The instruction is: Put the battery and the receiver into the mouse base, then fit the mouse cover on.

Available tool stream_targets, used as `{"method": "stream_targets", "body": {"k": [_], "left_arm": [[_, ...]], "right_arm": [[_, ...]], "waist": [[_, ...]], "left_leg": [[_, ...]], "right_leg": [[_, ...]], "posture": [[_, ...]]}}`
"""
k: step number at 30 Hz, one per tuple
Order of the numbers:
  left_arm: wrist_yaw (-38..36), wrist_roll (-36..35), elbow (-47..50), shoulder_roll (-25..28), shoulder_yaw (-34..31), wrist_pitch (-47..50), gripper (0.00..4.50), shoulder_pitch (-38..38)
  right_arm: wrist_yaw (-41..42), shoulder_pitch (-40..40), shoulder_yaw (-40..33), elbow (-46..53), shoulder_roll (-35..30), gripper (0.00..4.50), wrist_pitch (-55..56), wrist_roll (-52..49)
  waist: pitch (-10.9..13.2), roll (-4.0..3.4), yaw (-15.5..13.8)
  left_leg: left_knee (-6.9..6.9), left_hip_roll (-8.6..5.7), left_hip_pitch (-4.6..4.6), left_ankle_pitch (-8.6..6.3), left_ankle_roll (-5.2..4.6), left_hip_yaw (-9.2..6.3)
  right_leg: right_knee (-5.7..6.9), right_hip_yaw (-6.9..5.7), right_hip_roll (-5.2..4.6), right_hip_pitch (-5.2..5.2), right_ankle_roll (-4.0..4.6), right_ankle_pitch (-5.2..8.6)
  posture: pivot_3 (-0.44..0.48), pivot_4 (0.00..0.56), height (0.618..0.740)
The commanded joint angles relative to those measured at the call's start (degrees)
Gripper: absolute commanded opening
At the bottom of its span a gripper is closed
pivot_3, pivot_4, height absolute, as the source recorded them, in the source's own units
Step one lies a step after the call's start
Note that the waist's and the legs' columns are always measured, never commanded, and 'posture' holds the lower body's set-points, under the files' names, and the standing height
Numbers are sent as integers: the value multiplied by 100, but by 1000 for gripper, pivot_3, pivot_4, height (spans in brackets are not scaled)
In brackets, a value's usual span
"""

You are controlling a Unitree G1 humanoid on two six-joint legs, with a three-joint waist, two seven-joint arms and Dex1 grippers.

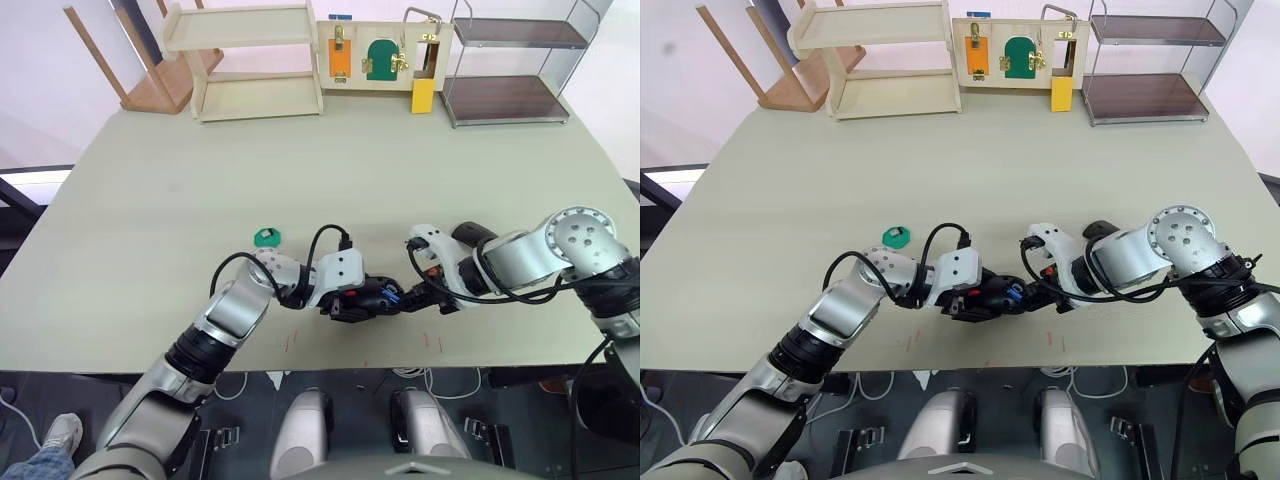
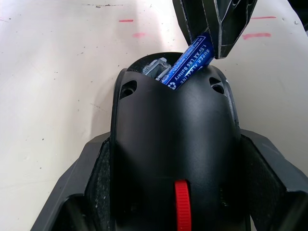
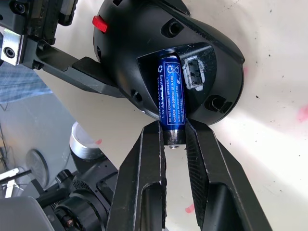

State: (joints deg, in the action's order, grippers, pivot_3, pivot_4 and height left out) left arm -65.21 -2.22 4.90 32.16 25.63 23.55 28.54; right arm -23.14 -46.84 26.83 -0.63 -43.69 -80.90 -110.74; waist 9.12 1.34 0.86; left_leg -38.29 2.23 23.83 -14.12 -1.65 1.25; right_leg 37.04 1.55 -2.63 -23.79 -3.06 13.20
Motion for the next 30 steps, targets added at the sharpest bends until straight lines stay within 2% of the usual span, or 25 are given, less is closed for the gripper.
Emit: {"method": "stream_targets", "body": {"k": [1,5,7,9,11,12,14,15,26,30], "left_arm": [[-5,131,-34,-11,220,90,2909,-95],[-13,132,-3,-5,233,99,2909,-123],[-11,132,2,-12,238,105,2909,-123],[-5,134,2,-16,241,105,2909,-126],[9,130,2,-27,239,119,2909,-135],[15,129,3,-31,239,126,2909,-140],[13,128,16,-28,245,132,2909,-149],[11,127,21,-28,249,137,2909,-149],[23,132,39,-25,258,144,2909,-181],[24,137,48,-16,258,139,2909,-192]], "right_arm": [[28,-79,29,222,3,108,159,-226],[83,-99,32,277,-8,108,184,-226],[146,-89,26,337,-25,1134,191,-226],[220,-79,18,405,-40,1760,204,-226],[290,-76,25,508,-79,2875,215,-226],[316,-73,31,538,-98,3233,224,-226],[339,-70,49,574,-139,4301,245,-226],[352,-69,53,586,-168,4435,248,-226],[353,-89,97,737,-536,4435,290,-226],[605,32,-145,1091,-641,4435,317,82]], "waist": [[0,-1,-1],[0,-1,-1],[0,-1,-2],[-1,-1,-4],[0,-1,-8],[0,-1,-8],[-1,-1,-7],[-1,-1,-7],[0,-1,-10],[0,-1,-9]], "left_leg": [[0,1,-1,0,0,0],[0,2,-1,0,0,0],[0,2,-1,0,0,0],[0,3,0,0,-1,0],[0,3,1,0,-1,-1],[0,3,1,-1,-2,-1],[0,4,1,-1,-3,-1],[0,4,1,-1,-3,-1],[1,5,2,-4,-8,0],[2,7,3,-6,-10,0]], "right_leg": [[0,0,0,0,4,2],[0,0,0,0,5,3],[0,0,0,0,5,3],[0,0,0,0,5,3],[-2,-1,-1,0,4,2],[-3,-1,-2,1,4,2],[-5,-1,-4,2,4,2],[-6,-1,-5,2,5,3],[-12,-1,-8,3,6,3],[-14,-1,-9,2,6,4]], "posture": [[0,150,740],[0,150,740],[0,150,740],[0,150,740],[0,150,740],[0,150,740],[0,150,740],[0,150,740],[0,150,740],[0,150,740]]}}
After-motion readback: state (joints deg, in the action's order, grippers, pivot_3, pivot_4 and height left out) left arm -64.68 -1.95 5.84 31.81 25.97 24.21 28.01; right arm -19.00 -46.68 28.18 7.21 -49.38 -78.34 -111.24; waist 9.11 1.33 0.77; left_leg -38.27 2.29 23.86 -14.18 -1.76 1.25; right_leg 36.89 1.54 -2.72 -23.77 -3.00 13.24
